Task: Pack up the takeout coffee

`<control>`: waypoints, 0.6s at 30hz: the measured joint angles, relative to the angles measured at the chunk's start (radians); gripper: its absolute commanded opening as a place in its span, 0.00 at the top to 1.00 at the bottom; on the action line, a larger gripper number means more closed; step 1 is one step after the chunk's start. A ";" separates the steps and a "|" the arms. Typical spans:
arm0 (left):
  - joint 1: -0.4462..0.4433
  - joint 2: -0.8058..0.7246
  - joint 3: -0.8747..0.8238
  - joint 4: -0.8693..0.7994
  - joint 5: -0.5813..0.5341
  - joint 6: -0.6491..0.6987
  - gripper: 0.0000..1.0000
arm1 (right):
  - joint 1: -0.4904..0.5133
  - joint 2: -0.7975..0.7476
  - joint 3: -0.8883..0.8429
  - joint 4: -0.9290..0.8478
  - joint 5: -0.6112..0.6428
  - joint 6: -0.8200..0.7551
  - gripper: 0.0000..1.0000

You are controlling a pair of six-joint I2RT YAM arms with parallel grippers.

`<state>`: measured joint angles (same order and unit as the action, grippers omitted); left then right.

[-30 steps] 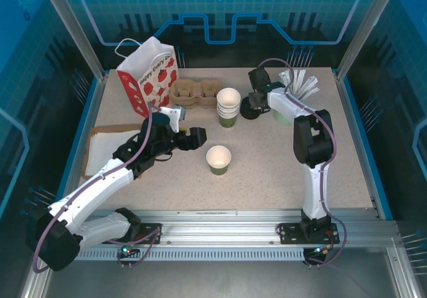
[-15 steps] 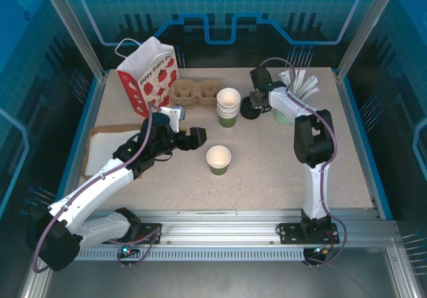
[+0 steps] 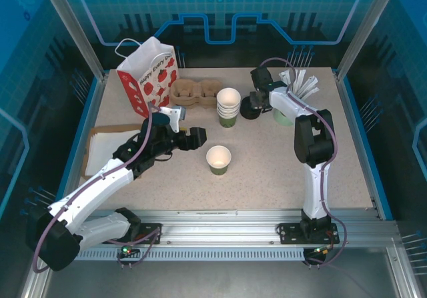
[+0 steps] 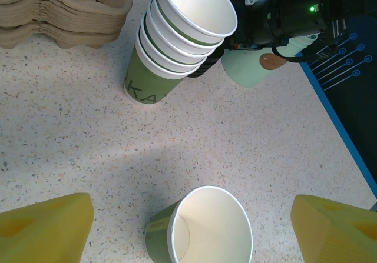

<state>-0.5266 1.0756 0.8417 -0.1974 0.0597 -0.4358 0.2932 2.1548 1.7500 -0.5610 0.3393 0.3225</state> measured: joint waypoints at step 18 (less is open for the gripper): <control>0.000 0.000 0.000 0.000 -0.004 0.000 0.12 | 0.000 -0.017 -0.007 -0.001 -0.006 -0.003 0.86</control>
<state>-0.5266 1.0756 0.8417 -0.1974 0.0559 -0.4362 0.2935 2.1376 1.7428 -0.5621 0.3332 0.3195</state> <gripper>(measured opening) 0.885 0.140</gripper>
